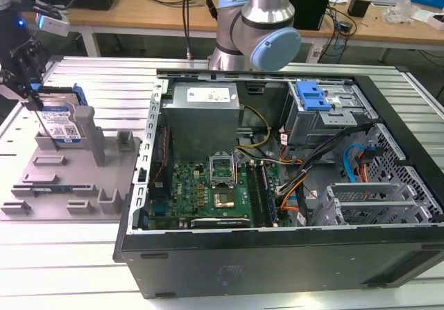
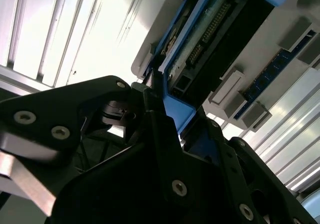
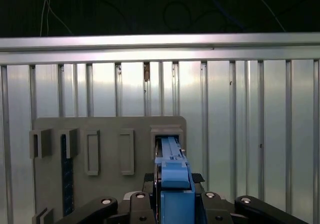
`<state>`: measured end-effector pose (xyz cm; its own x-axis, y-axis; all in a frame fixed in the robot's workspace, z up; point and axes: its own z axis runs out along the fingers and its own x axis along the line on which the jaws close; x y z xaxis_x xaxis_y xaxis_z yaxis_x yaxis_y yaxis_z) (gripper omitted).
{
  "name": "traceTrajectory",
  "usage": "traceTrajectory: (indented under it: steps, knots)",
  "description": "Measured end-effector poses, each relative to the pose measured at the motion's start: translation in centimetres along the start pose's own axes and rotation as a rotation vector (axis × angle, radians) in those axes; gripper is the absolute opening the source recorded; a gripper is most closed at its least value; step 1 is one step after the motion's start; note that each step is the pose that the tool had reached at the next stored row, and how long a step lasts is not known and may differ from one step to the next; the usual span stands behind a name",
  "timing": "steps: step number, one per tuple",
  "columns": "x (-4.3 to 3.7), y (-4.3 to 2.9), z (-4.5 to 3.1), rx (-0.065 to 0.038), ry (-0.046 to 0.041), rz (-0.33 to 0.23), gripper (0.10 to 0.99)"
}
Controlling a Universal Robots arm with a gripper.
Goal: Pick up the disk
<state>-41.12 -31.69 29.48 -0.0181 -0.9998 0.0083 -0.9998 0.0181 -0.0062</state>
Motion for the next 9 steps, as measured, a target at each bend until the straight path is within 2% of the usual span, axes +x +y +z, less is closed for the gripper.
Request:
traceTrajectory:
  steps: [3,9]
  knots:
    - [0.01,0.0,-0.22,0.0,0.0,0.0,0.365]
    - [0.02,0.0,-1.64,0.001,-0.0008,0.0,0.365]
